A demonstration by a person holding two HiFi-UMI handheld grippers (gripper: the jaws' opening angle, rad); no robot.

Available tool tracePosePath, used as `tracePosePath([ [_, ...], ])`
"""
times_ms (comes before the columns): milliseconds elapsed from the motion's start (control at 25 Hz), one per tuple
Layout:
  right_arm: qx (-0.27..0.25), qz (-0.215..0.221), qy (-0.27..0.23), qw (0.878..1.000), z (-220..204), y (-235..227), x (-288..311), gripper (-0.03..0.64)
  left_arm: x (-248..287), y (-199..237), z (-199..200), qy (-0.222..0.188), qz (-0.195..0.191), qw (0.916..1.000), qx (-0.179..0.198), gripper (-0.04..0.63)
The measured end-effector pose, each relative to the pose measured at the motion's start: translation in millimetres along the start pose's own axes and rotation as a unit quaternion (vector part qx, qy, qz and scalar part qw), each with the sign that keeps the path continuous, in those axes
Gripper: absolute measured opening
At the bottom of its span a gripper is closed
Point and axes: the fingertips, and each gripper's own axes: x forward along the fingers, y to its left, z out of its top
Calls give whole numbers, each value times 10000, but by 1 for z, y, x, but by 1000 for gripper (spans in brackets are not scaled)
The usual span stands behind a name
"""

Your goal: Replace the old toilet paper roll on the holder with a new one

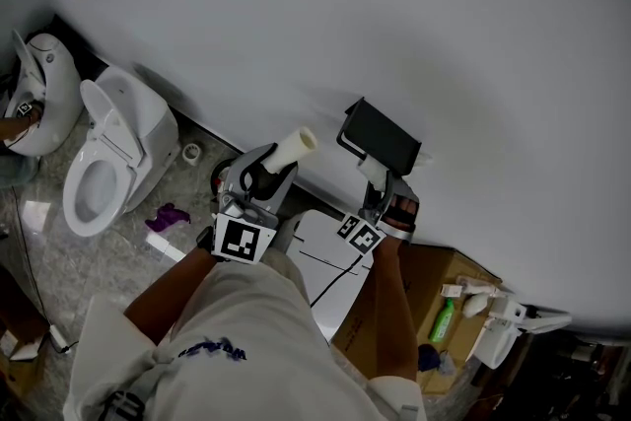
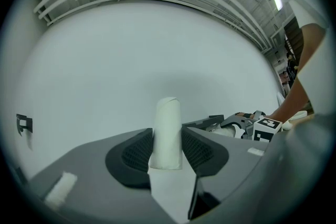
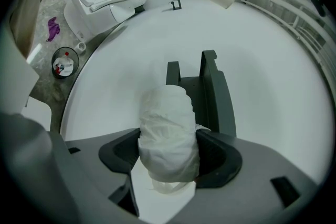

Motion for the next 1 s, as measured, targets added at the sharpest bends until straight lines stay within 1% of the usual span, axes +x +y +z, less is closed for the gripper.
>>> tracePosePath([
  [240, 3, 23, -34, 10000, 5, 2, 1, 310, -1, -3, -3, 38, -24, 10000, -60, 175],
  [1000, 13, 68, -103, 9999, 27, 3, 11, 308, 10, -2, -1, -42, -102, 9997, -195, 175],
])
